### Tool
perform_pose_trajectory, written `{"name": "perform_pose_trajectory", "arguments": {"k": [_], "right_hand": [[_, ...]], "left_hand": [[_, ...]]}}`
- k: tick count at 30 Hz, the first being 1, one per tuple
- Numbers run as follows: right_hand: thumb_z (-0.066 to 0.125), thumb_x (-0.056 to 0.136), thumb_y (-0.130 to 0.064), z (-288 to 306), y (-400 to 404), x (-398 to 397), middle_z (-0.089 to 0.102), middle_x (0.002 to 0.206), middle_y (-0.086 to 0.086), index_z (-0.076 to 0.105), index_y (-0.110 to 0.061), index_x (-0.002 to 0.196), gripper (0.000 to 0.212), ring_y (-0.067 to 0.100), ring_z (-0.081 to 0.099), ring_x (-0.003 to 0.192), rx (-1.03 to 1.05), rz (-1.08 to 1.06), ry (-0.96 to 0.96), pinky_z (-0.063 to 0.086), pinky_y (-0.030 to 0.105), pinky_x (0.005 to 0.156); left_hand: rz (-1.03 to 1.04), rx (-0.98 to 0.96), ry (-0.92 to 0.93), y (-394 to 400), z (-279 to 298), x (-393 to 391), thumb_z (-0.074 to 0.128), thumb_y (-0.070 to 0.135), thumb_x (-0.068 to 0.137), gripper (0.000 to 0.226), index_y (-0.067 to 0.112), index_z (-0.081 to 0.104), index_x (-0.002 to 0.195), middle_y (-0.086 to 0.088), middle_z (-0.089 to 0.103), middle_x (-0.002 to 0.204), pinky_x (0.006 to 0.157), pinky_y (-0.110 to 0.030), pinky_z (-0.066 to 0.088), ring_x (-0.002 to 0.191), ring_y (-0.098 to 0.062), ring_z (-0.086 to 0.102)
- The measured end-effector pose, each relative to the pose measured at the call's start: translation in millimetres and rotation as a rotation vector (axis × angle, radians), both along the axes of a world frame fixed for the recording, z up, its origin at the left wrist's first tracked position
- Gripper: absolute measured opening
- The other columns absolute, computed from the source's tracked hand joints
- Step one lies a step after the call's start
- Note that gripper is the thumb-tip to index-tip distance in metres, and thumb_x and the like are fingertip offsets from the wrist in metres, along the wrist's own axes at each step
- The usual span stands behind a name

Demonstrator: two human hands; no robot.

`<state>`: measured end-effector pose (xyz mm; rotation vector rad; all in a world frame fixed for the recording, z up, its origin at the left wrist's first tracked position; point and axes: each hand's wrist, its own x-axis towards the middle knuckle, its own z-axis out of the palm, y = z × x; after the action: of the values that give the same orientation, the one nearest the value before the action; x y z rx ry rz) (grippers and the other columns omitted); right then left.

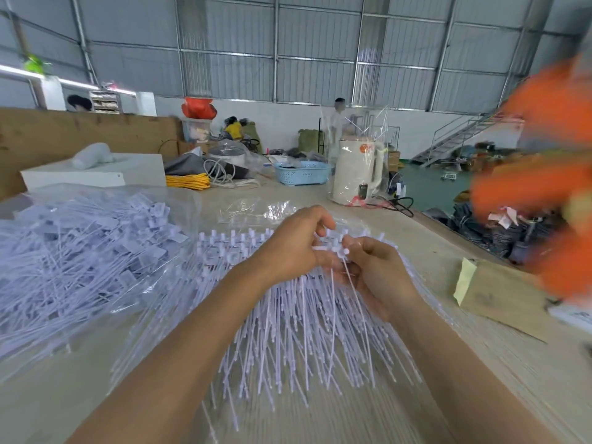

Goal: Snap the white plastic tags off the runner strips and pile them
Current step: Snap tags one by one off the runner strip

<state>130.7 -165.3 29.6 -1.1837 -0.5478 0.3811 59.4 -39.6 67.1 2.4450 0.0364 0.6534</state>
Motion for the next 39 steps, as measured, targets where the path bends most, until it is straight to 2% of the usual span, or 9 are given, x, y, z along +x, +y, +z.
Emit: {"name": "perform_pose_trajectory", "arguments": {"k": [7,14,16,19,24,28,32,35,39], "right_hand": [[0.058,0.093,-0.016,-3,3,1,0.054,0.053,0.002,0.054,-0.005,0.074,0.022,0.015,0.047,0.048,-0.021,-0.115,-0.212,0.039,0.028,0.051],[0.056,0.094,-0.020,-6,1,2,0.052,0.056,0.009,0.063,-0.008,0.064,0.034,0.017,0.046,0.053,-0.116,-0.068,-0.159,0.040,0.032,0.062],[0.055,0.095,-0.020,-5,0,3,0.048,0.057,0.008,0.059,-0.004,0.069,0.031,0.016,0.044,0.052,-0.121,-0.121,-0.214,0.038,0.030,0.058],[0.054,0.096,-0.022,-2,-3,4,0.053,0.055,0.002,0.054,-0.003,0.075,0.028,0.014,0.051,0.049,-0.115,-0.182,-0.232,0.040,0.029,0.052],[0.046,0.099,-0.018,0,2,-7,0.066,0.064,0.007,0.045,-0.007,0.078,0.024,0.017,0.063,0.051,-0.117,-0.090,-0.236,0.046,0.023,0.044],[0.046,0.099,-0.019,0,-3,-3,0.063,0.065,0.012,0.047,-0.004,0.082,0.023,0.018,0.058,0.053,-0.102,-0.128,-0.234,0.041,0.021,0.046],[0.046,0.099,-0.021,4,-2,-4,0.067,0.069,0.011,0.055,-0.006,0.085,0.023,0.013,0.059,0.052,-0.070,-0.063,-0.105,0.044,0.019,0.047],[0.047,0.098,-0.021,9,-3,-6,0.068,0.063,0.010,0.057,-0.009,0.082,0.023,0.011,0.059,0.049,0.015,0.051,0.072,0.045,0.018,0.046],[0.049,0.097,-0.022,6,-4,-7,0.067,0.063,0.008,0.060,-0.008,0.079,0.025,0.013,0.056,0.050,-0.025,0.008,-0.082,0.044,0.020,0.049]], "left_hand": [[0.120,0.146,0.073,-5,14,-6,0.085,0.038,0.061,0.042,0.025,0.054,0.086,0.013,0.045,0.075,0.053,-0.020,0.033,0.069,-0.006,0.045],[0.137,0.378,0.138,-8,7,-3,0.078,0.047,0.067,0.066,0.019,0.051,0.119,0.001,0.053,0.102,0.060,-0.023,0.030,0.087,-0.013,0.043],[0.012,0.118,0.174,-6,11,-7,0.079,0.043,0.066,0.066,0.019,0.052,0.121,0.005,0.054,0.104,0.071,-0.016,0.040,0.097,-0.012,0.052],[-0.149,-0.323,0.107,-3,20,-14,0.073,0.030,0.075,0.042,0.020,0.058,0.114,0.007,0.061,0.109,0.097,-0.027,0.045,0.110,-0.011,0.059],[0.135,0.222,0.123,0,13,-9,0.051,0.023,0.096,0.026,0.003,0.067,0.102,-0.012,0.067,0.100,0.073,-0.024,0.039,0.091,-0.024,0.060],[0.129,0.328,0.091,4,9,-7,0.053,0.021,0.095,0.023,0.009,0.066,0.109,-0.006,0.058,0.117,0.094,-0.025,0.035,0.108,-0.020,0.055],[0.271,0.629,0.003,4,7,-7,0.048,0.041,0.094,0.024,0.025,0.062,0.082,0.009,0.061,0.087,0.086,-0.036,0.023,0.089,-0.015,0.054],[0.162,0.304,0.030,5,6,-6,0.050,0.036,0.095,0.026,0.022,0.055,0.072,0.009,0.055,0.065,0.080,-0.034,0.033,0.066,-0.013,0.051],[0.040,-0.064,0.108,4,4,-7,0.053,0.026,0.095,0.035,0.000,0.061,0.072,0.003,0.041,0.051,0.050,-0.021,0.029,0.039,-0.005,0.033]]}}
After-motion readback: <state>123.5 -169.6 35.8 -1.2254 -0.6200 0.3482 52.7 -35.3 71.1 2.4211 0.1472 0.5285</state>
